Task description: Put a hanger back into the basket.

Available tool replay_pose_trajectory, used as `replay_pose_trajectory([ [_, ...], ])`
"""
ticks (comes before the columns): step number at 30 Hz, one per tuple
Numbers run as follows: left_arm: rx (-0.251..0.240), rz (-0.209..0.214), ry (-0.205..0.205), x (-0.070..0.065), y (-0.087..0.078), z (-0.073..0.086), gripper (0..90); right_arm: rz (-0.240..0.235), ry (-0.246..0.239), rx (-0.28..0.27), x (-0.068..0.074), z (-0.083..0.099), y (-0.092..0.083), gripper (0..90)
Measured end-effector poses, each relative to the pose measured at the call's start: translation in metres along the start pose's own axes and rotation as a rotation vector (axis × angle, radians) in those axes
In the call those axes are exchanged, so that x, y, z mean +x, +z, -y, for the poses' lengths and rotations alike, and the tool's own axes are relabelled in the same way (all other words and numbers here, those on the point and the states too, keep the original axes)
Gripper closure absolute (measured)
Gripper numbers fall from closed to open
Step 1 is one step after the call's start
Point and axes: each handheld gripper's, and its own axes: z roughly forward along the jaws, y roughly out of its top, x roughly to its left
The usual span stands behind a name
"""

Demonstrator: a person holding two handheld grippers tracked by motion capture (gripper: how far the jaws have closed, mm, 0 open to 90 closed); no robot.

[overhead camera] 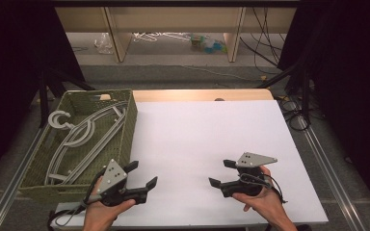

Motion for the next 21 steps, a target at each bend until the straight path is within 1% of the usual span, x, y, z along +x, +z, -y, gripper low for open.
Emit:
replay_pose_trajectory([
  [1,0.005,0.005,-0.031,-0.002,0.002,0.003,19.8,0.000,0.000,-0.003,0.000,0.001,0.000,16.6],
  [3,0.014,0.015,-0.018,-0.005,0.005,0.007,19.8,-0.002,0.002,0.004,0.001,0.002,-0.002,16.6],
  [4,0.013,0.020,-0.020,-0.006,0.006,0.008,19.8,-0.005,0.009,-0.004,0.001,0.003,-0.003,16.6],
  [5,0.007,0.019,-0.031,-0.008,0.006,0.009,19.8,0.002,0.005,-0.010,0.001,0.004,-0.003,16.6],
  [6,0.004,0.022,-0.020,-0.008,0.006,0.009,19.8,0.011,0.006,-0.014,0.002,0.005,-0.004,16.5],
  [8,0.007,0.021,-0.019,-0.010,0.005,0.011,19.9,0.004,0.010,-0.015,0.003,0.006,-0.005,16.6],
  [9,0.010,0.025,0.003,-0.009,0.005,0.012,19.9,-0.009,0.012,-0.026,0.004,0.007,-0.004,16.6],
  [10,0.012,0.021,0.007,-0.009,0.005,0.013,19.9,-0.012,0.010,-0.024,0.005,0.008,-0.006,16.6],
  [11,0.012,0.011,0.003,-0.010,0.005,0.014,19.9,-0.003,0.005,-0.028,0.006,0.008,-0.006,16.5],
  [12,0.017,0.006,0.004,-0.009,0.005,0.015,19.9,-0.013,0.007,-0.041,0.007,0.009,-0.006,16.5],
  [13,0.018,0.012,0.000,-0.008,0.005,0.016,19.9,-0.011,0.003,-0.042,0.007,0.009,-0.007,16.5],
  [14,0.015,0.006,-0.015,-0.008,0.005,0.016,19.9,-0.012,0.005,-0.037,0.008,0.009,-0.009,16.5],
  [15,0.009,-0.001,-0.015,-0.009,0.004,0.017,20.0,-0.015,0.008,-0.043,0.008,0.010,-0.009,16.5],
  [17,0.006,0.014,-0.044,-0.009,0.005,0.019,20.6,-0.006,0.006,-0.052,0.009,0.012,-0.011,16.6],
  [18,0.005,0.018,-0.064,-0.011,0.005,0.021,20.5,-0.005,0.009,-0.046,0.010,0.013,-0.012,16.6],
  [19,0.007,0.025,-0.065,-0.011,0.006,0.022,20.6,-0.006,0.009,-0.046,0.010,0.013,-0.013,16.5],
  [20,0.009,0.043,-0.064,-0.010,0.007,0.023,21.0,-0.004,0.011,-0.047,0.010,0.014,-0.014,16.5],
  [21,0.017,0.032,-0.071,-0.011,0.007,0.024,20.6,-0.005,0.016,-0.059,0.010,0.015,-0.014,16.5],
])
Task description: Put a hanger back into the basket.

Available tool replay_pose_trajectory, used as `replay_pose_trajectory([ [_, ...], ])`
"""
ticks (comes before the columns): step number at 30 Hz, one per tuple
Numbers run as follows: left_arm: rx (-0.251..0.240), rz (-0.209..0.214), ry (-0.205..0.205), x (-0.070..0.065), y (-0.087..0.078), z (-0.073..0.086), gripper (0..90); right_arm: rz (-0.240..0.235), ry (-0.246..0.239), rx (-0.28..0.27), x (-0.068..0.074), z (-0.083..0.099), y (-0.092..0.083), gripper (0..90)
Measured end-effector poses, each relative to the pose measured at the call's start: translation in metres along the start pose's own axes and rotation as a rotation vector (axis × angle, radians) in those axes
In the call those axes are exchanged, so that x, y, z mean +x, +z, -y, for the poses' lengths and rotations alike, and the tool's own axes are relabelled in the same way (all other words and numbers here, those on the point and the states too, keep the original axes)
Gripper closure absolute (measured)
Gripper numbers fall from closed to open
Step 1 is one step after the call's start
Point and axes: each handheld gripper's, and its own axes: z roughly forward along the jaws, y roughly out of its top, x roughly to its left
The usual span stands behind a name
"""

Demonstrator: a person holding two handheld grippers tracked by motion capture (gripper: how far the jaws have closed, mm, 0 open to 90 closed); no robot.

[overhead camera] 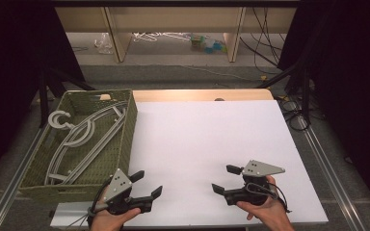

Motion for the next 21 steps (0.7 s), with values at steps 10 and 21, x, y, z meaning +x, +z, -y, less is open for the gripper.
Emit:
replay_pose_trajectory([
  [10,-0.018,-0.025,0.033,0.0080,-0.0011,0.0002,20.3,-0.003,-0.004,0.007,0.0061,0.0046,-0.0050,16.5],
  [21,-0.021,-0.019,0.036,0.0081,-0.0004,0.0004,19.7,0.011,-0.010,-0.003,0.0058,0.0049,-0.0067,16.5],
])
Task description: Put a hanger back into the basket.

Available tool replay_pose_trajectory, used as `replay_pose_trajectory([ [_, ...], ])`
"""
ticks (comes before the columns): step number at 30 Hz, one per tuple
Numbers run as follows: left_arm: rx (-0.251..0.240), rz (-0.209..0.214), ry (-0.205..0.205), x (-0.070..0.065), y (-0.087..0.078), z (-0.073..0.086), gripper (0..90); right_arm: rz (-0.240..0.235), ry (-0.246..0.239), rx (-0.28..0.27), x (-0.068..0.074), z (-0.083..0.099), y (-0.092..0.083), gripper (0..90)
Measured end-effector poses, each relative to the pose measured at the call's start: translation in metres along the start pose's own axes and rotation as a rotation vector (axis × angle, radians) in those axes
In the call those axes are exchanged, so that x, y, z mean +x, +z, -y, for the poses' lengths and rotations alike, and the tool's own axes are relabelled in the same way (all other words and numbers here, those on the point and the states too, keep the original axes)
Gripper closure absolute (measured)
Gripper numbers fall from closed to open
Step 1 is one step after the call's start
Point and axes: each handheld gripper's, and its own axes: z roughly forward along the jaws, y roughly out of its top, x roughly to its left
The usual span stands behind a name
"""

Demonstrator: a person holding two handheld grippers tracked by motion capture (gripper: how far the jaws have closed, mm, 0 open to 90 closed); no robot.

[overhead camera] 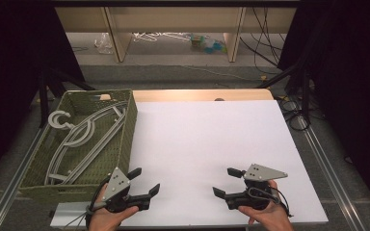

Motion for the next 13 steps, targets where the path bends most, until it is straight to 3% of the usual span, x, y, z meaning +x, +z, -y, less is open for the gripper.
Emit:
replay_pose_trajectory([
  [10,-0.006,0.016,0.001,-0.0033,0.0005,-0.0007,19.3,-0.016,0.005,-0.008,0.0003,0.0002,0.0016,16.5],
  [11,-0.006,0.018,0.002,-0.0035,0.0007,-0.0006,19.1,0.000,0.001,-0.007,0.0002,0.0002,0.0012,16.5],
  [13,-0.007,0.028,0.029,-0.0030,0.0010,-0.0011,19.1,-0.016,0.003,0.002,0.0000,0.0001,0.0014,16.5],
])
